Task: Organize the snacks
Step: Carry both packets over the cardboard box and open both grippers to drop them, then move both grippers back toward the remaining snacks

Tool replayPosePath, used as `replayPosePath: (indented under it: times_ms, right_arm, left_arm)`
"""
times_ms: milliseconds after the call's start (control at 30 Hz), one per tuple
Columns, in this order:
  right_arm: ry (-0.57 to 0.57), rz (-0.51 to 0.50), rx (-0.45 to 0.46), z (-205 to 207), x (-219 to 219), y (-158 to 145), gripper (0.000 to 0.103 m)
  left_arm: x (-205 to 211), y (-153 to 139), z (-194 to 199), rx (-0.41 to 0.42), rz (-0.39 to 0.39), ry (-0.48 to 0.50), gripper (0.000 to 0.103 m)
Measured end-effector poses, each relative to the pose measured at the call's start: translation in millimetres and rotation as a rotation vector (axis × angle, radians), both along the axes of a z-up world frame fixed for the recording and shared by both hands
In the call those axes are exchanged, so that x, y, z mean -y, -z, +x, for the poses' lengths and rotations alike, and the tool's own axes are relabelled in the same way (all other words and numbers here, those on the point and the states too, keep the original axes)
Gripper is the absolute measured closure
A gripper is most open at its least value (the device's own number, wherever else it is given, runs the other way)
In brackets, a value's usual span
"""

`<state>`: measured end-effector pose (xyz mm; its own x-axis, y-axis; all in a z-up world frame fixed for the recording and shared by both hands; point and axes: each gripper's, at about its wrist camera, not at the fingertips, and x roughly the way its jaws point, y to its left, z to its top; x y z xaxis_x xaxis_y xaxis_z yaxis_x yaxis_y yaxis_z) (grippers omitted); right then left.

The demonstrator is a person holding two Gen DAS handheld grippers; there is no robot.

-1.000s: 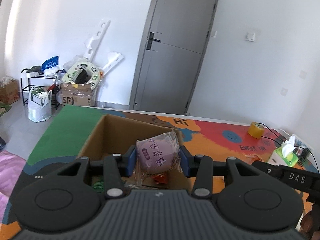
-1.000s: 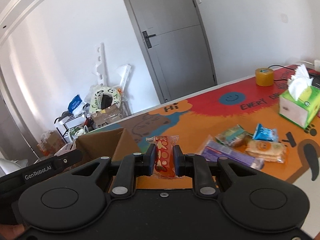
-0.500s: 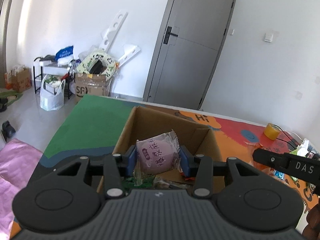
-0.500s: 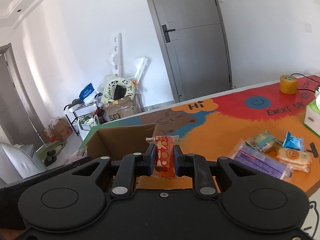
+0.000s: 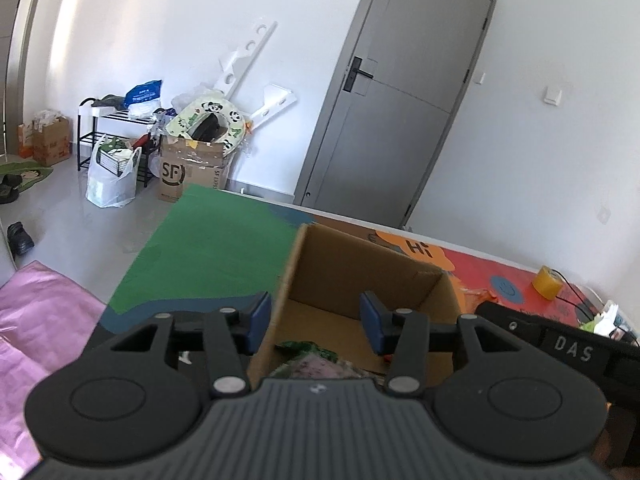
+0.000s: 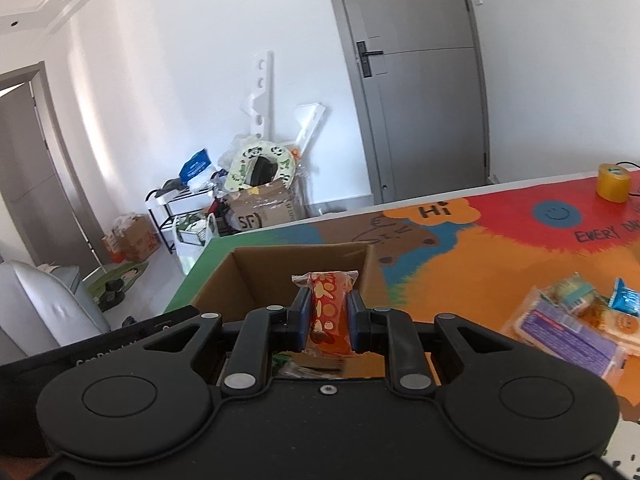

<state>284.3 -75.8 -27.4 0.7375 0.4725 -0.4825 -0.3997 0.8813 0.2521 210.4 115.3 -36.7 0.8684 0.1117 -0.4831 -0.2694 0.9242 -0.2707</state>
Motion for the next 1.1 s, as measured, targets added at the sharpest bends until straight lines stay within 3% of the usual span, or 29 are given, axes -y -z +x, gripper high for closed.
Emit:
replayPosePath:
  times_ms: [533, 633, 667, 1100]
  right_arm:
    - [-0.098, -0.029, 0.034, 6, -39, -7, 0.083]
    - [-0.096, -0.034, 0.052, 4, -40, -9, 0.071]
    - [-0.088, -0.033, 0.060, 2, -38, -10, 0.061]
    - [0.023, -0.001, 0.024, -5, 18, -4, 0.055]
  left_arm:
    - [-24, -3, -14, -0.005, -0.021, -0.062, 0.051]
    - [-24, -4, -16, -0.007, -0.020, -0.070, 0.046]
    - [-24, -4, -16, -0.007, -0.020, -0.075, 0.044]
    - [-2, -12, -14, -0.006, -0.010, -0.048, 0.022]
